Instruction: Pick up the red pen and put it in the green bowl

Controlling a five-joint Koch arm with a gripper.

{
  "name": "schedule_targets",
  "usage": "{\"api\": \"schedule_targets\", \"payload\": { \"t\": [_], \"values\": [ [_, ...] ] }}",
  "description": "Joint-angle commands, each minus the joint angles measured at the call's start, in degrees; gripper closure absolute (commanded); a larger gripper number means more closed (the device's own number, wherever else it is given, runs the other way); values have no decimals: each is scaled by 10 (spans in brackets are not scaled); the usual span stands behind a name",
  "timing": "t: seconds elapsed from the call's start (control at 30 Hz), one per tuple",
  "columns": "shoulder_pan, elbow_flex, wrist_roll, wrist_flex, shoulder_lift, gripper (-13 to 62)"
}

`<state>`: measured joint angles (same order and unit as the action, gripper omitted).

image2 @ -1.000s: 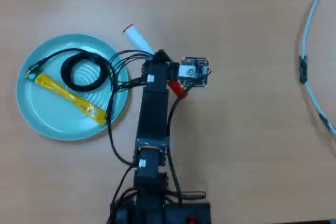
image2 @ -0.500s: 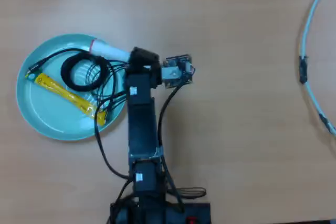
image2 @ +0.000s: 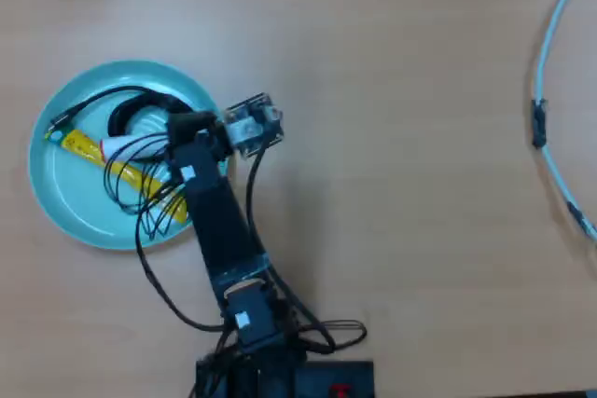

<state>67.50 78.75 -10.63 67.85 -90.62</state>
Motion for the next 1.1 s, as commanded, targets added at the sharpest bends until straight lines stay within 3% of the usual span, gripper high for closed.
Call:
{"api": "schedule_targets", "payload": {
  "t": [0.0, 0.23, 1.07],
  "values": [
    [-23, 1, 2, -97, -35, 555],
    [-74, 83, -4, -223, -34, 555],
    [-186, 88, -16, -425, 88, 555]
  ]
}}
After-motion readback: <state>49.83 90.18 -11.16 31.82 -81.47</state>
